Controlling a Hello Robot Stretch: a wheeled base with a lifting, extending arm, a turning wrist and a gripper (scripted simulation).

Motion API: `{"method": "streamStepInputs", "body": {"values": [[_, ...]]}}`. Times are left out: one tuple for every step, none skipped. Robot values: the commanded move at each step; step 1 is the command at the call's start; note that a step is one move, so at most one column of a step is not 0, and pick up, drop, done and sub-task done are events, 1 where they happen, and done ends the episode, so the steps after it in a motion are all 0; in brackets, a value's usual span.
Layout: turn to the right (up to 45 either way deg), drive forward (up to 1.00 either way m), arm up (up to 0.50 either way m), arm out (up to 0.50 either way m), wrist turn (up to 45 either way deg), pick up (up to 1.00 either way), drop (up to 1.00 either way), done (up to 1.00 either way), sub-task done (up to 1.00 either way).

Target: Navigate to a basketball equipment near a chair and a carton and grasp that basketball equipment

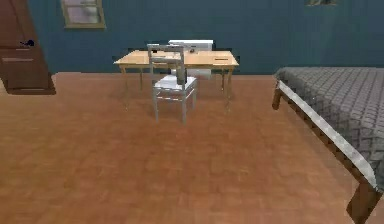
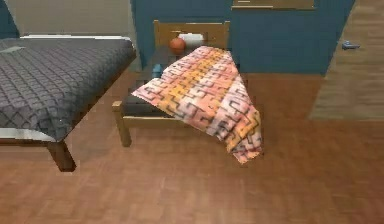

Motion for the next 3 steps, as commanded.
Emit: {"method": "streamStepInputs", "body": {"values": [[0.0, 0.10, 0.00, 0.00, 0.0, 0.00, 0.00, 0.00, 0.00], [-42.0, 0.00, 0.00, 0.00, 0.0, 0.00, 0.00, 0.00, 0.00], [-3.0, 0.00, 0.00, 0.00, 0.0, 0.00, 0.00, 0.00, 0.00]]}}
